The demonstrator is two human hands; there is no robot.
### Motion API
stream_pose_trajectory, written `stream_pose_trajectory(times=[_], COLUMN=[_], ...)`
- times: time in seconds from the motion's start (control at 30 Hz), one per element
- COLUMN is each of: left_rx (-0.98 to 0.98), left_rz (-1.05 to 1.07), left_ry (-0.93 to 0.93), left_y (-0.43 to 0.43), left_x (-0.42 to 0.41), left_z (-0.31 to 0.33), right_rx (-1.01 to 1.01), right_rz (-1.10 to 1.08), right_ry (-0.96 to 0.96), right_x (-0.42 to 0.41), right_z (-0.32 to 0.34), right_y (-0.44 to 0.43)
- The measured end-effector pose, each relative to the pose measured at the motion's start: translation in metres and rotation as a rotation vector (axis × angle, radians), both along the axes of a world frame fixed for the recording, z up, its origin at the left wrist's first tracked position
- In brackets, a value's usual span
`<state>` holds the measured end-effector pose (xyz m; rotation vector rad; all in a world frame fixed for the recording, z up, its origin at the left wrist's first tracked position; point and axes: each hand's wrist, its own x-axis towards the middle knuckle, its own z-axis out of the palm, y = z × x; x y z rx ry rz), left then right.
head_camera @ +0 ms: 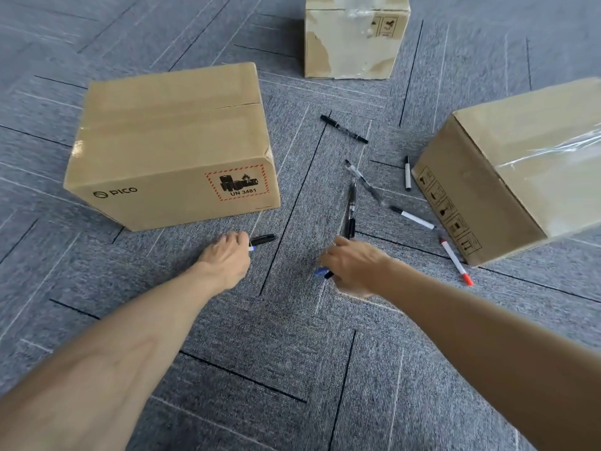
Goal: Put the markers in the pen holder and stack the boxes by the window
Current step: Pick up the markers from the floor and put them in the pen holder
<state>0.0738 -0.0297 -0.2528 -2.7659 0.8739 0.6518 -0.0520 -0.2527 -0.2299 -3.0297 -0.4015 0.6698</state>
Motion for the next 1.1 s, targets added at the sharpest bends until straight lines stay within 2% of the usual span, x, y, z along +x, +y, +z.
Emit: stream_pose_trajectory(times=[0.1, 0.2, 0.33, 0.43, 0.53, 0.63, 0.73, 0.9, 1.1], left_rx=[-0.057, -0.160, -0.318, -0.441, -0.544, -0.548, -0.529, -0.512, -0.481], left_rz=[0.084, 0.175, 0.233, 0.229, 0.301, 0.401, 0.463, 0.438, 0.400], left_ry=[0.070, 0.106, 0.206, 0.339, 0.304, 0.263, 0.267, 0.199, 0.156], left_y=[-0.010, -0.033, -0.080, -0.114, -0.141, -0.160, -0.169, -0.181, -0.193], left_x=[-0.002, -0.006, -0.013, -0.020, -0.020, -0.014, -0.010, -0.011, -0.013], left_z=[0.001, -0.003, -0.007, -0.004, 0.000, -0.002, -0.010, -0.017, -0.021], right_rx=[0.034, 0.123, 0.209, 0.154, 0.084, 0.000, -0.073, -0.114, 0.007], right_rz=[-0.126, -0.407, -0.742, -0.920, -1.055, -1.044, -0.994, -0.982, -0.984], right_ry=[0.042, 0.083, -0.041, -0.123, -0.127, -0.138, -0.071, 0.024, 0.061], right_x=[-0.003, -0.006, -0.022, -0.037, -0.051, -0.065, -0.074, -0.078, -0.075], right_z=[0.017, 0.014, 0.004, -0.002, -0.010, -0.009, -0.007, -0.005, -0.009], right_y=[-0.014, -0.038, -0.068, -0.092, -0.116, -0.127, -0.128, -0.128, -0.123])
